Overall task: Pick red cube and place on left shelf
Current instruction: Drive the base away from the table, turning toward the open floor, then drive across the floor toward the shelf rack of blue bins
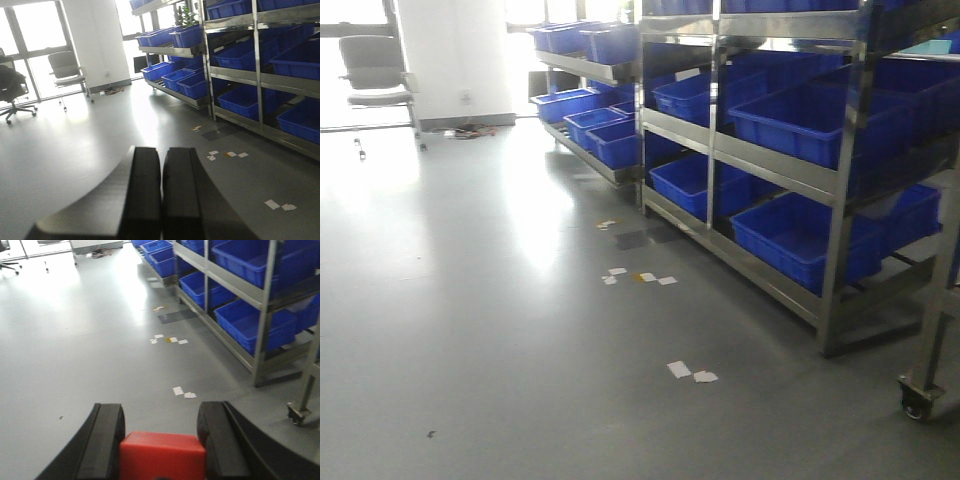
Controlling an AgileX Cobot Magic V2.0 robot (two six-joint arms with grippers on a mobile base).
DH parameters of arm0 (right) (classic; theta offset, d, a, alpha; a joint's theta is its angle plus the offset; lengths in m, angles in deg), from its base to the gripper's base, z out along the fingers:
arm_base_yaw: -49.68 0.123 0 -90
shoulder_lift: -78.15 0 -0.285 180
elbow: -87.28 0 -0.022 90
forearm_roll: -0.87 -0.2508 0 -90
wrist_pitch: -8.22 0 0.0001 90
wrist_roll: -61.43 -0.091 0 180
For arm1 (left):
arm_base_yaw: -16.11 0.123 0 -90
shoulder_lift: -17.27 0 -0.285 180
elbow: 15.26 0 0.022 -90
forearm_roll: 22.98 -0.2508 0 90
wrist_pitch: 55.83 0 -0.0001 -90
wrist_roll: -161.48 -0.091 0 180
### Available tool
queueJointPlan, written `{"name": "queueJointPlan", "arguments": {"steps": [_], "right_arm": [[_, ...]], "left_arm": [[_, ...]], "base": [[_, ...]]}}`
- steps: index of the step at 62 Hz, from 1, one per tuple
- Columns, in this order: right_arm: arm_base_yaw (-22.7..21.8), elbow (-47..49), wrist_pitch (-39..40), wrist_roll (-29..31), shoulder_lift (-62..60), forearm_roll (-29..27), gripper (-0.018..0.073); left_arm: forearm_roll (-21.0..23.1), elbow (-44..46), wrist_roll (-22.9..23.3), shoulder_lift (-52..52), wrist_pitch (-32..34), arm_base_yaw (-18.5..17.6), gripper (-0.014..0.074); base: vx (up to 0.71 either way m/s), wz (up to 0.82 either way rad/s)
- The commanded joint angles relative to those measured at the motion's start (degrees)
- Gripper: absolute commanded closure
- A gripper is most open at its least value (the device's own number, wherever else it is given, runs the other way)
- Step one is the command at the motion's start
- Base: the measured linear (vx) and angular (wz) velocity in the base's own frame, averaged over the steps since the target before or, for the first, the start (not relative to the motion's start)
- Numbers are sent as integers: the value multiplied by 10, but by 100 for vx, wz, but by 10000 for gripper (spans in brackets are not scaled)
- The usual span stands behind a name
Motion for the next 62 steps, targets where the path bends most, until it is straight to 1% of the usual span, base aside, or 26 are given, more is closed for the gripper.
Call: {"name": "queueJointPlan", "arguments": {"steps": [1, 39, 43, 62], "right_arm": [[1, 17, 46, 4, 1, 4, 503], [1, 17, 46, 4, 1, 4, 503], [1, 17, 46, 4, 1, 4, 503], [1, 17, 46, 4, 1, 4, 503]], "left_arm": [[3, -13, 0, 0, 51, -4, 491], [3, -13, 0, 0, 51, -4, 491], [3, -13, 0, 0, 51, -4, 491], [3, -13, 0, 0, 51, -4, 491]], "base": [[0, 33], [-6, 36], [0, 73], [-2, 26]]}}
